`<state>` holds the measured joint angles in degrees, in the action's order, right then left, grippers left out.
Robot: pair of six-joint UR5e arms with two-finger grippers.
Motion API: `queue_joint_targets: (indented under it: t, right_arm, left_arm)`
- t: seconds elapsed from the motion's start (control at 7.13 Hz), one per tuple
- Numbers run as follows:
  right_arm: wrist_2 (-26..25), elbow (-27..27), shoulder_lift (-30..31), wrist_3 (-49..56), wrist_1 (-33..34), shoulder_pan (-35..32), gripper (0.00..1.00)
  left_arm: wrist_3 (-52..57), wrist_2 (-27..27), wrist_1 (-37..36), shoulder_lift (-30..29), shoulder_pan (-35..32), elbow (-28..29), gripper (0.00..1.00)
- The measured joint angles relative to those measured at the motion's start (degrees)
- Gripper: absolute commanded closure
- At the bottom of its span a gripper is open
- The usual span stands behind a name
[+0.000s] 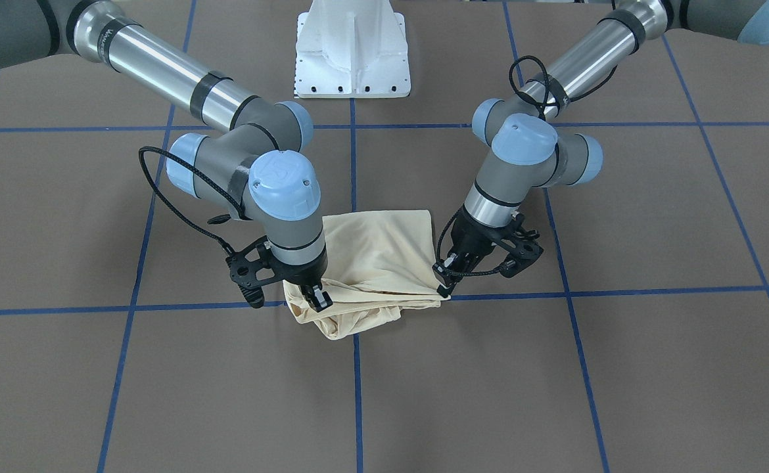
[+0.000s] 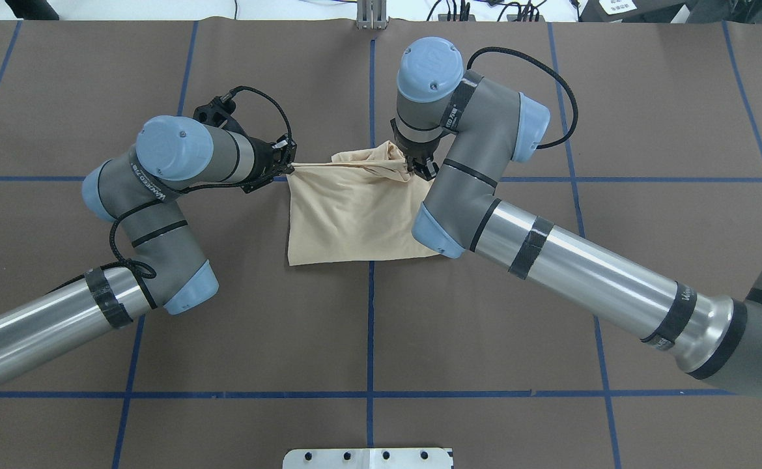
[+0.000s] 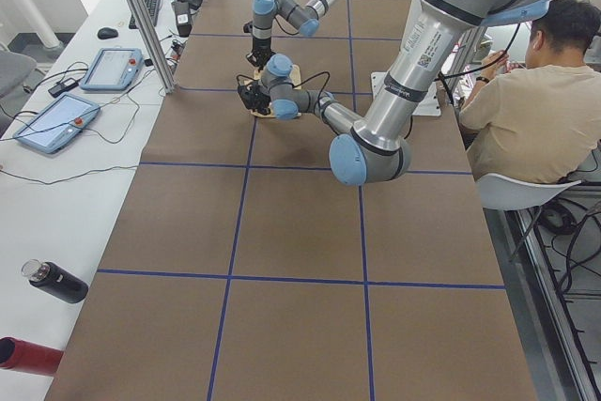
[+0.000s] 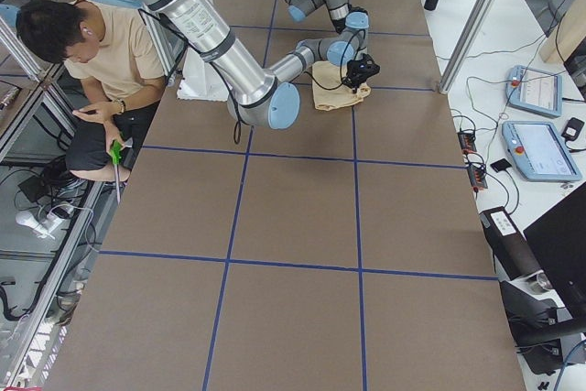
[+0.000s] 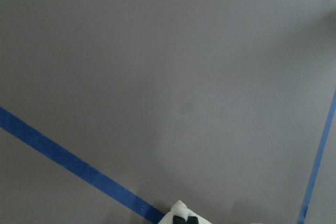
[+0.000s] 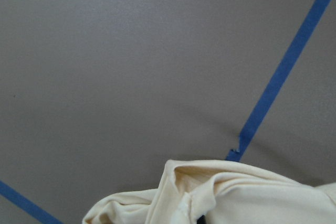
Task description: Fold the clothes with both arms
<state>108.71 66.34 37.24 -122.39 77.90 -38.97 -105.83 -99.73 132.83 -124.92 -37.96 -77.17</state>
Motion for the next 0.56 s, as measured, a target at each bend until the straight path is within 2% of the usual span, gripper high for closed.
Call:
queue_joint_targets:
  t: [0.56]
  right_arm:
    - [0.34,-2.94,-2.33,0.13,-0.03,-0.53,0.54]
  left_arm:
    - [0.13,0.03,0.38,-0.89,-0.09,0.04,1.0]
